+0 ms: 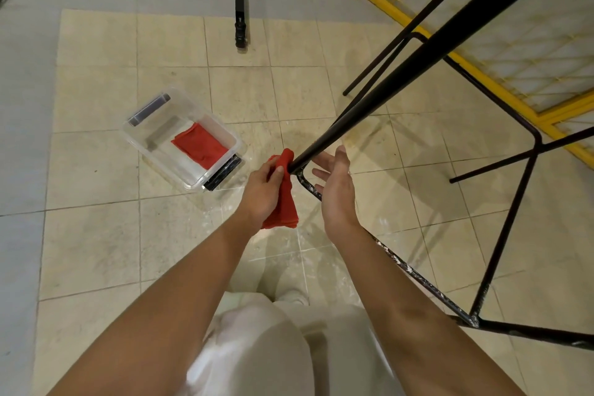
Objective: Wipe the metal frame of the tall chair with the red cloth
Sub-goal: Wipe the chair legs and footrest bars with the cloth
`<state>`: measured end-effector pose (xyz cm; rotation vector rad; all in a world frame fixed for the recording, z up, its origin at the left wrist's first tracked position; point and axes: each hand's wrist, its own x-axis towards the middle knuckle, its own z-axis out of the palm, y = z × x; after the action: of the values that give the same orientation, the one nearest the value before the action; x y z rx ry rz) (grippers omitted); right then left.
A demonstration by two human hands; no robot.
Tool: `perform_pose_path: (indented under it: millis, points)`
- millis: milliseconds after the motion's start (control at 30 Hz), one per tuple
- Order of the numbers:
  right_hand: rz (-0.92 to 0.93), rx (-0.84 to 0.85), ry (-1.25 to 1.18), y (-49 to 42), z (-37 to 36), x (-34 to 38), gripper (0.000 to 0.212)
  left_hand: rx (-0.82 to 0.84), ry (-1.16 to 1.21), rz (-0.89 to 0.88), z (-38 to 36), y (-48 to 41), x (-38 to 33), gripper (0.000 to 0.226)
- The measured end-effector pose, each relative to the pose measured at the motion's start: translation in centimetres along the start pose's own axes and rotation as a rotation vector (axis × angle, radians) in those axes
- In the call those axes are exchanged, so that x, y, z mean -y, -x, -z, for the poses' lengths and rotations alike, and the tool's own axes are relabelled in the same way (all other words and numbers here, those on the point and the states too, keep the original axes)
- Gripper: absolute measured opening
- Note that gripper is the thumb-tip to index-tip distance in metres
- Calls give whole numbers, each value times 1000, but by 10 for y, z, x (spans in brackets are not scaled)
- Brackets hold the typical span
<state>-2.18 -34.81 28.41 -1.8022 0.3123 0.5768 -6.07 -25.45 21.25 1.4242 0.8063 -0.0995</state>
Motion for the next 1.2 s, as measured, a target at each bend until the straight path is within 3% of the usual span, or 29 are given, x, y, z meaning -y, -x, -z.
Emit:
perform_pose_path:
  millis: [133, 200, 367, 500, 600, 767, 900, 1067, 1200]
  points:
    - [-27, 18, 77, 6, 6, -7, 39, -109, 286, 256, 10, 13, 1, 84]
    - [-6, 39, 155, 12, 10, -11, 33, -79, 262, 268, 16, 22, 0, 90]
    - [-37, 102, 300, 27, 16, -10, 45, 59, 159, 102, 16, 49, -15, 58]
    - [69, 92, 359, 37, 26, 0, 30, 126, 35, 11, 5, 65, -32, 60]
    - [143, 34, 324, 40, 41, 10, 21, 164, 91, -20, -6, 75, -48, 55]
    - [182, -24, 188, 37, 66, 21, 28, 315, 189, 12, -17, 77, -66, 32]
    - [164, -3, 81, 33, 75, 17, 36, 264, 107, -34, -27, 76, -78, 25]
    - [219, 126, 44, 27, 76, -2, 72, 168, 217, 20, -44, 67, -77, 30]
    - [225, 198, 110, 14, 79, -2, 66, 161, 297, 51, -51, 63, -71, 29]
